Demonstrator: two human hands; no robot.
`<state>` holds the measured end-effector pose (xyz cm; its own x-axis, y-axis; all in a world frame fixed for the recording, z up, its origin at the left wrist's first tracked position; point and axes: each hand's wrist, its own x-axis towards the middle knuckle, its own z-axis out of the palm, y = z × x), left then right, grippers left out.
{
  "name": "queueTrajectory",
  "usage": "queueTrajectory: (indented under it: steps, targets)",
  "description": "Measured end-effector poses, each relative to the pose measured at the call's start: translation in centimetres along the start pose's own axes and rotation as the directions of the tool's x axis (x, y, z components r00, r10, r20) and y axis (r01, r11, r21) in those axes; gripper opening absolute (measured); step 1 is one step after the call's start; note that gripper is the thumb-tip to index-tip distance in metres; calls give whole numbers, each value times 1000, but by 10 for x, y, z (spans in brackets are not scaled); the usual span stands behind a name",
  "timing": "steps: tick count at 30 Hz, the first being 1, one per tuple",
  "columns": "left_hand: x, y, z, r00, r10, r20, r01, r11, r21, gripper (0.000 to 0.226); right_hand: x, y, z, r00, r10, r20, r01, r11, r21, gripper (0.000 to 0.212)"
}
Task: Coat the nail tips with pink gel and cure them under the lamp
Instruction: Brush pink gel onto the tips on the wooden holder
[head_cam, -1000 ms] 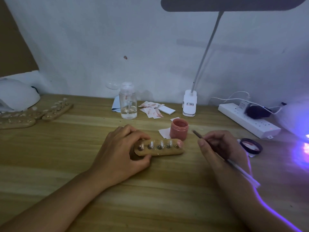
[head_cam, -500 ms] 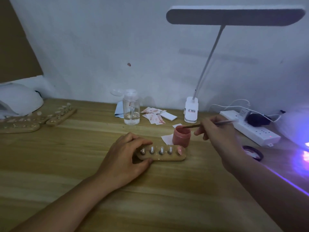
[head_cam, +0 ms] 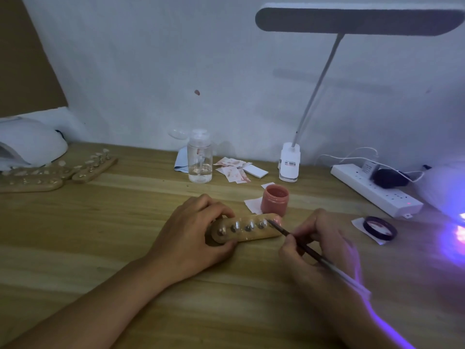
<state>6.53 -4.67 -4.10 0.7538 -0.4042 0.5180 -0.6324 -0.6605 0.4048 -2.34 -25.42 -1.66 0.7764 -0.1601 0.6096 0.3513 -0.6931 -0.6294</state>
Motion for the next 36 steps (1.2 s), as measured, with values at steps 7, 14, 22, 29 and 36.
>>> queueTrajectory:
  steps: [7, 14, 22, 29, 36]
  targets:
    - [1, -1, 1, 1000, -6, 15, 6, 1000, 7, 41, 2, -1, -1, 999, -13, 50, 15, 999, -43, 19]
    - [2, -2, 1, 1000, -8, 21, 8, 1000, 12, 41, 0, -2, -1, 1000, 14, 11, -14, 1000, -11, 14]
    - [2, 0, 0, 1000, -11, 25, 10, 1000, 17, 45, -2, 0, 0, 998, -19, 55, 22, 999, -41, 15]
    - [2, 0, 0, 1000, -11, 25, 11, 1000, 12, 42, 0, 3, 3, 991, -119, 55, 123, 990, -71, 14]
    - [2, 0, 0, 1000, -10, 20, 9, 999, 34, 44, 0, 3, 3, 986, -163, 42, 166, 983, -75, 12]
